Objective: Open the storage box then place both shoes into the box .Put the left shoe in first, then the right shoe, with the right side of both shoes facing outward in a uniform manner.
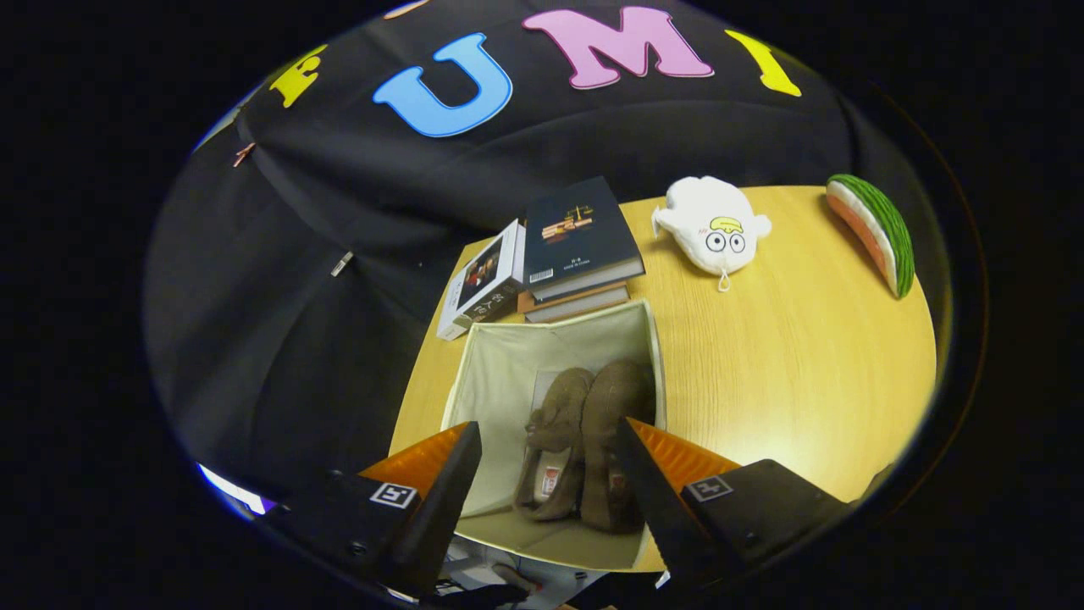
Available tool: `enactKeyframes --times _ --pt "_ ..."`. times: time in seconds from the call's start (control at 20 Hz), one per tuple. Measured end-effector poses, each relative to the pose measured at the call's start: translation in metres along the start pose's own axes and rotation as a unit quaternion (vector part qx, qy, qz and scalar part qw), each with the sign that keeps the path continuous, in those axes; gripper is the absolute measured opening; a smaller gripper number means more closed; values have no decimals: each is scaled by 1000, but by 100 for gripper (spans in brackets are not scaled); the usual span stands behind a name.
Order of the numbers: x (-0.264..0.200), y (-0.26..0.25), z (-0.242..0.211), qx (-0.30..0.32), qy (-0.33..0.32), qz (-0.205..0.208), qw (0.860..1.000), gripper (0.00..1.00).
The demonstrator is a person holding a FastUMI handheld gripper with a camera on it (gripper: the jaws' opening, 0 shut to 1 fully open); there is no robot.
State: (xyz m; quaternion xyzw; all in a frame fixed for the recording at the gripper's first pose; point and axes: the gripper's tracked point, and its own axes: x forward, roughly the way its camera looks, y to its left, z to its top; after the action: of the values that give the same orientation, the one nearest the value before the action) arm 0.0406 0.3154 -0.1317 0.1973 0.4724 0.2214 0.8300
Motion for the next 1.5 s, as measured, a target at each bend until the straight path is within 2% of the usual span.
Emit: enactKeyframes --times 0.25,0.4,0.5,0.7,0.9,1.0,1.15,1.3,1.5 --pt "-50 3 51 -28 -96 10 995 98" --pt "-85 -10 79 -59 -151 -10 987 98" --pt "-112 -23 99 -90 -193 -33 977 98" --pt "-179 -55 135 -132 -286 -89 945 98" --pt "-252 -101 157 -150 -387 -162 895 98" --pt "-275 -129 149 -147 -407 -197 879 98" --pt "-293 -162 126 -115 -408 -230 876 98" --pt "-306 -187 106 -101 -415 -257 867 98" --pt "-303 -199 83 -104 -392 -274 872 98"
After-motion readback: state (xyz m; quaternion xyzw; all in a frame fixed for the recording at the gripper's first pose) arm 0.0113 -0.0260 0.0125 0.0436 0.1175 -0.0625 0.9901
